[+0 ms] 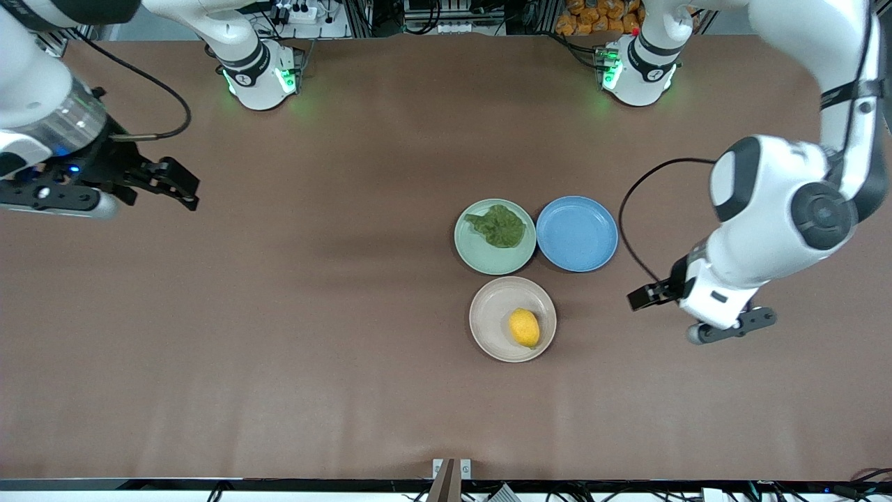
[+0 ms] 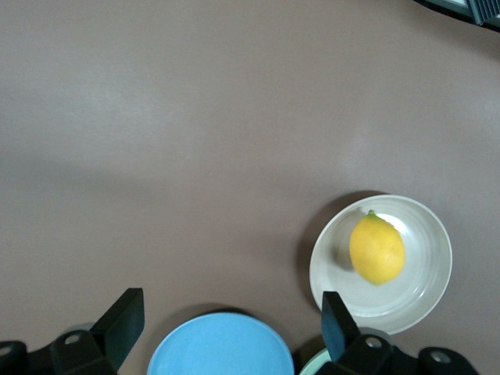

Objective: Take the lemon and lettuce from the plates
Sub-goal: 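Reach the left gripper to the lemon while the right gripper reaches the lettuce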

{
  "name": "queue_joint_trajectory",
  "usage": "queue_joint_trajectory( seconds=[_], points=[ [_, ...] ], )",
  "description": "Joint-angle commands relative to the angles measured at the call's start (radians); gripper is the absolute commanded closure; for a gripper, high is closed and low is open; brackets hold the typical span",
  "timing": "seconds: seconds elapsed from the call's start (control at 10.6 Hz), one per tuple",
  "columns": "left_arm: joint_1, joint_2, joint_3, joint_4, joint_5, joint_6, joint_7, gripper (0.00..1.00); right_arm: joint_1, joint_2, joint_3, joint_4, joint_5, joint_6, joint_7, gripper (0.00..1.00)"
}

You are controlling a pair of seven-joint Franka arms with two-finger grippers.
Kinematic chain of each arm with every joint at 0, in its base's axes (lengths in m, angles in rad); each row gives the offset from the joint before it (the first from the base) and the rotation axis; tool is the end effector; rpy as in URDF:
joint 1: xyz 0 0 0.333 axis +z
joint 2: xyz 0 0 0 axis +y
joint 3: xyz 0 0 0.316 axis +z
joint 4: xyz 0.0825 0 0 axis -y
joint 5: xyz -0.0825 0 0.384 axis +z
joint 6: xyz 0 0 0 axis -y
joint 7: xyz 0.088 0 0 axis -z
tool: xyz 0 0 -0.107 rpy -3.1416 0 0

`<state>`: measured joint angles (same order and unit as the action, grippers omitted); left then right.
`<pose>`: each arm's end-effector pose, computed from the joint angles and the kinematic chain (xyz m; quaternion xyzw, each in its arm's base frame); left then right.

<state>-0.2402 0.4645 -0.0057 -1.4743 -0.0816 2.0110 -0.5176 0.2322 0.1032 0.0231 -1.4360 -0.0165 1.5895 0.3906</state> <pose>0.6768 -0.1742 0.4172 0.9870 0.1515 0.0190 0.0494 0.5706 0.1463 0.6310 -0.9974 0.0677 -0.0261 0.0013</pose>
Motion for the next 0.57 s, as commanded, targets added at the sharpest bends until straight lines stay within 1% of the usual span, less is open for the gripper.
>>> queue_joint_trajectory(
  seconds=[0.0, 0.09, 0.19, 0.28, 0.47],
  points=[
    [-0.045, 0.075, 0.006, 0.022, -0.026, 0.111, -0.131, 0.0, 0.07, 0.03, -0.005, -0.001, 0.004, 0.032, 0.132, 0.0],
    [-0.068, 0.113, 0.006, 0.022, -0.026, 0.19, -0.16, 0.0, 0.096, 0.044, -0.003, -0.001, 0.006, 0.041, 0.183, 0.0],
    [-0.089, 0.158, 0.007, 0.032, -0.026, 0.262, -0.189, 0.0, 0.143, 0.062, -0.003, -0.003, 0.006, 0.062, 0.274, 0.0],
    [-0.117, 0.207, 0.009, 0.057, -0.024, 0.314, -0.205, 0.0, 0.195, 0.087, -0.003, -0.001, 0.006, 0.093, 0.392, 0.0],
    [-0.151, 0.256, 0.012, 0.066, -0.02, 0.386, -0.207, 0.0, 0.293, 0.146, -0.005, -0.001, 0.004, 0.167, 0.557, 0.0]
  ],
)
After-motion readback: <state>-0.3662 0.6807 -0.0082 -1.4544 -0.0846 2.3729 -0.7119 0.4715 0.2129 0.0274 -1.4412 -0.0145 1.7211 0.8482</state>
